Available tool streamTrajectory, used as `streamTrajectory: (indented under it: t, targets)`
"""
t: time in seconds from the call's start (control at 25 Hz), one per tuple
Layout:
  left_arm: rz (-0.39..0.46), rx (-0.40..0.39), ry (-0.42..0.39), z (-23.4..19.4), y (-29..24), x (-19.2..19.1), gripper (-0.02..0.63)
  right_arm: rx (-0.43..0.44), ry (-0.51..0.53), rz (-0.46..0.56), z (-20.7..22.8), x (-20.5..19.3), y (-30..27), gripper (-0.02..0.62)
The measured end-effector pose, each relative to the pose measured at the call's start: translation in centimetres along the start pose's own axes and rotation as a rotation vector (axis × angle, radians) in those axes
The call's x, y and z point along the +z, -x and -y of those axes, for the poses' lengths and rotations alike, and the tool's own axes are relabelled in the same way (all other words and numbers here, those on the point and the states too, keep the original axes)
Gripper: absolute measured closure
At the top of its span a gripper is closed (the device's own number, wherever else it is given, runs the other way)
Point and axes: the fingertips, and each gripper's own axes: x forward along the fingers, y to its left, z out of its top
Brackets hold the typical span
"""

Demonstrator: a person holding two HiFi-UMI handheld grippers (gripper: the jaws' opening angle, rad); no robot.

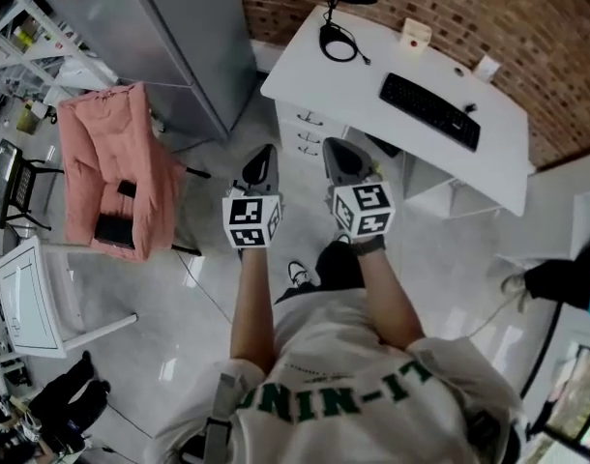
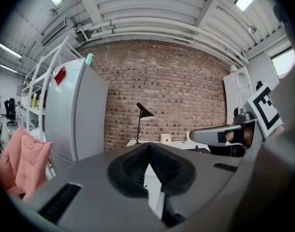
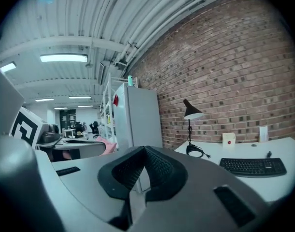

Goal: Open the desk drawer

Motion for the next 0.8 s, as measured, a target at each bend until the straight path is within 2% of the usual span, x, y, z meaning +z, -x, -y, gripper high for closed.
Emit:
streamTrajectory:
  t: [0.12,0.24,0.48,0.8]
  targets:
    - [-0.034,-0.058,0.008,1.5,-3.6,-0.9,0.604,-0.047,-0.025,-0.038,3.0,-1.6,-0.6,0.591]
    - [-0.066,-0.083,0.029,1.8,-6.8,-2.4,0.604,-0.070,-0.044,-0.069,5.3,-3.3,-1.9,0.591]
    - [-0.162,-0.071,0.076,1.1,-13.2,-7.1,0.604,-0.075,-0.092,-0.138,9.4,-6.7,-5.5,0.591]
    - [-0.287,-0.079,0.168,-0.3,-19.1,-15.5,0.603,-0.092,-0.157,-0.192,12.0,-12.5,-9.9,0.591]
